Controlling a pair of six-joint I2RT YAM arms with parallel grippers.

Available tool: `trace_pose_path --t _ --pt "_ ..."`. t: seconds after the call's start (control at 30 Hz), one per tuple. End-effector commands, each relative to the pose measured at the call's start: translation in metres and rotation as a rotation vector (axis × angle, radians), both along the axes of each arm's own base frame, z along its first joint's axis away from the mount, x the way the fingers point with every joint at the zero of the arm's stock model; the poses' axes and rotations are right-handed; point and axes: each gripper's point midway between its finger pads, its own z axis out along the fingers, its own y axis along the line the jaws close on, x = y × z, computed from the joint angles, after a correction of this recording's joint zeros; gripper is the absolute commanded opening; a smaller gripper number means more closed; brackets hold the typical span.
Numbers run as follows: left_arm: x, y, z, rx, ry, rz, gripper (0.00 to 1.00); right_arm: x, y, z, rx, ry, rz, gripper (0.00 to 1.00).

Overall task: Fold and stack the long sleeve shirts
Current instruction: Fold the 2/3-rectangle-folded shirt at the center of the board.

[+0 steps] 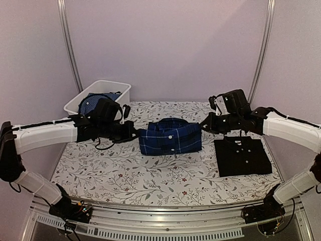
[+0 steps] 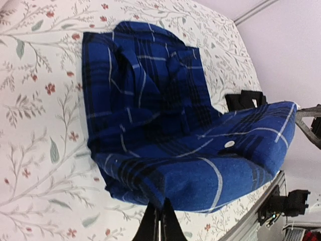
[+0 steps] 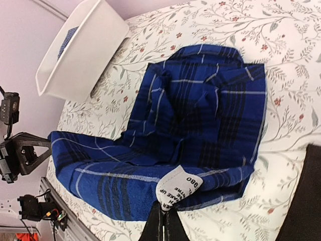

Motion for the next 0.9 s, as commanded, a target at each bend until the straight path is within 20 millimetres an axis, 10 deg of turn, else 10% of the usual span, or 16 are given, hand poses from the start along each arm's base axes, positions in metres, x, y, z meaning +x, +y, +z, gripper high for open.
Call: trace_pose_path --t 0.0,0.17,0.3,0.53,0.73,0.87 --pt "0.091 -0.001 -0.013 -0.002 -0.059 -0.029 0.00 0.101 -0.006 -0.026 -0.054 -0.047 -0.043 0.00" --pt "0.183 -0.026 -0.059 -0.013 -0.015 -0.039 0.00 0.185 -0.010 -0.090 -0.046 0.020 -0.100 0.00" --pt "0.200 -0.035 -0.113 -0.007 0.059 -0.034 0.00 0.199 -0.004 -0.159 -0.073 0.134 -0.081 0.00" --pt "0.142 -0.044 -0.109 -0.044 0.071 -0.062 0.00 0.128 -0.007 -0.204 -0.065 0.250 -0.050 0.00" --pt "0.064 -0.036 -0.095 -0.065 0.083 -0.038 0.00 0.054 -0.013 -0.194 -0.074 0.286 -0.036 0.00" --pt "0.051 -0.026 -0.074 -0.059 0.052 -0.016 0.00 0.045 -0.029 -0.166 -0.086 0.233 -0.077 0.00"
